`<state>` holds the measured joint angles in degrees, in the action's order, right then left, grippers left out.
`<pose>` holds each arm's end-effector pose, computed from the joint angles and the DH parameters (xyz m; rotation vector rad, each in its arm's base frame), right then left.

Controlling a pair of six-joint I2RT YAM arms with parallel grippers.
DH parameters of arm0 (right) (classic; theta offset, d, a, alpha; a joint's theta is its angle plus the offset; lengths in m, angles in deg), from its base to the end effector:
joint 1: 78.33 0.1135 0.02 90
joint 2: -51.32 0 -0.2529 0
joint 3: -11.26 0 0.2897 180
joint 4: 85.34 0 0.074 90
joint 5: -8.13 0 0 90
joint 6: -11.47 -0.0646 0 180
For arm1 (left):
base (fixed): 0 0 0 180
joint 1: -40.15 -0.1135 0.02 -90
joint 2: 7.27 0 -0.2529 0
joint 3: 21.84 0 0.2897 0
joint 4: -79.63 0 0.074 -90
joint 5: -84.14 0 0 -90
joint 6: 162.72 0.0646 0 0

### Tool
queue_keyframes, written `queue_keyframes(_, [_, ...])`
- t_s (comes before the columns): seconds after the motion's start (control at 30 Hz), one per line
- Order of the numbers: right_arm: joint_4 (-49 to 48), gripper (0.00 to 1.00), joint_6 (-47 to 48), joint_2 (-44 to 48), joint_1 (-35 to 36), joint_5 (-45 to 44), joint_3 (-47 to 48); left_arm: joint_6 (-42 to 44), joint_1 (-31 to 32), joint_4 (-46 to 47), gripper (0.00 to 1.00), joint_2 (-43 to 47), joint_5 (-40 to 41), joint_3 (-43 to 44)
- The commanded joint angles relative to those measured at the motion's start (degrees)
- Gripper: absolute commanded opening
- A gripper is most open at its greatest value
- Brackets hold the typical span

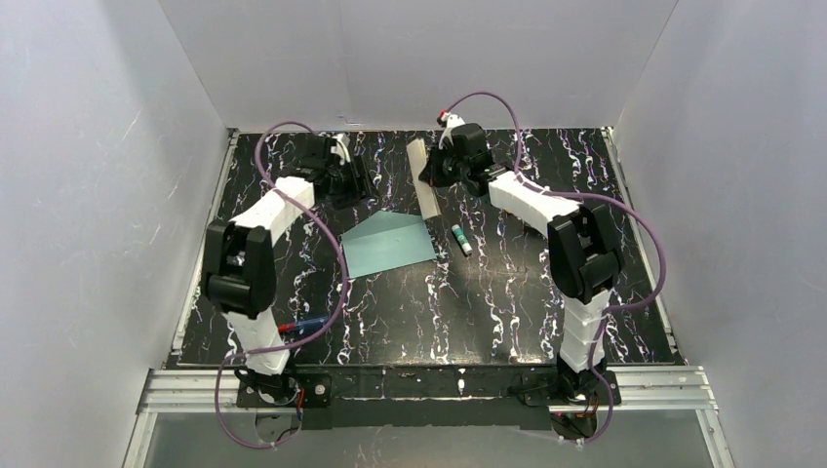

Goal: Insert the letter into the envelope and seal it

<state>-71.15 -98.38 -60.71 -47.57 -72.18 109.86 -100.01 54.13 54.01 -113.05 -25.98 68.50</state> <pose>0.4401 0.2746 0.2168 -0.3100 2.1014 0.7115 0.4503 -0.1350 0.1913 -0.0839 2.3551 -0.7667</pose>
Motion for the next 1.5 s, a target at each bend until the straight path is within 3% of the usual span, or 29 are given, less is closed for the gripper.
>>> queue_keyframes(0.0, [-13.97, 0.01, -3.24, -3.51, -0.27, -4.77, 4.41, -1.24, -0.43, -7.33, 0.60, 9.23, 15.44, -4.13])
queue_keyframes(0.07, [-15.73, 0.01, -4.60, -5.83, -0.27, -6.70, 5.28, -0.73, -0.34, -8.47, 0.54, 11.46, 13.57, -5.97])
queue_keyframes(0.2, [-20.86, 0.01, -5.25, -9.59, -0.18, -9.29, 4.47, -1.20, 2.06, -8.52, 0.27, 16.48, 7.54, -13.66])
queue_keyframes(0.23, [-23.17, 0.01, -4.51, -9.76, 0.01, -10.35, 3.06, -0.80, 3.66, -8.48, 0.24, 18.02, 7.25, -15.62])
queue_keyframes(0.37, [-25.58, 0.01, -2.21, -11.46, 0.44, -12.15, 2.13, -0.92, 9.74, -9.27, 0.24, 22.38, 8.94, -22.70])
queue_keyframes(0.63, [-22.78, 0.01, -2.95, -9.90, 0.44, -5.25, -1.19, -6.74, 11.77, -8.82, 0.27, 23.29, 12.35, -29.87])
queue_keyframes(1.1, [-20.63, 0.01, -5.86, 8.41, 1.30, 0.10, -22.28, -12.35, 11.77, -15.36, 0.22, 18.02, 24.45, -27.97])
queue_keyframes(1.23, [-21.27, 0.01, -4.09, 12.88, 3.37, -2.98, -27.39, -11.78, 11.79, -15.73, 0.22, 15.05, 26.23, -26.01])
queue_keyframes(1.47, [-18.33, 0.01, -1.67, 17.44, 3.51, -6.63, -26.80, -12.19, 11.70, -17.63, 0.22, 13.75, 32.41, -25.04])
